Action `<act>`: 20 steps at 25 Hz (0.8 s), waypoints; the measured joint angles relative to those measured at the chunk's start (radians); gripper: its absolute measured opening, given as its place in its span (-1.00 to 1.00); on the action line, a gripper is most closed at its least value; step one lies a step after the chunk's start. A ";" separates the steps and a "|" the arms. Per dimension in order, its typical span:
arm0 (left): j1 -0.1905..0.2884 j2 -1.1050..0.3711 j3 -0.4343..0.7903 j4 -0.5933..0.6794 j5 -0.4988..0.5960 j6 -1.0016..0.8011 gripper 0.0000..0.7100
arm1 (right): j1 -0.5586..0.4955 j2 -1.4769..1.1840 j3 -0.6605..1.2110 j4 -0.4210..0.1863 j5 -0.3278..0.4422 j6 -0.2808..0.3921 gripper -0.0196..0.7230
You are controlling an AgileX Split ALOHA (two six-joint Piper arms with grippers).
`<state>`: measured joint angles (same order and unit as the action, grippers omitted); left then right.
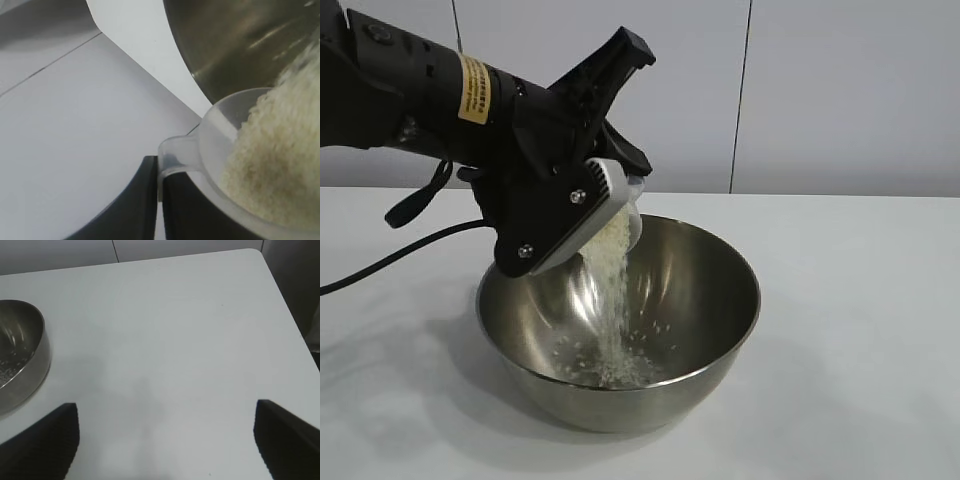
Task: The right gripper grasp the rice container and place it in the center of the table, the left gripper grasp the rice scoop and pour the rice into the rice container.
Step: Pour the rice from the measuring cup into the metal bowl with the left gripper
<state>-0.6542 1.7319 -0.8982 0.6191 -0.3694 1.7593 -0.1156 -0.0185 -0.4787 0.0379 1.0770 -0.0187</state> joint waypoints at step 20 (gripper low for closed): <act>-0.002 0.000 -0.011 0.101 -0.006 0.079 -0.97 | 0.000 0.000 0.000 0.000 -0.001 0.000 0.80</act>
<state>-0.6562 1.7319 -0.9096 0.7199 -0.3749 1.8385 -0.1156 -0.0185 -0.4787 0.0379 1.0760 -0.0187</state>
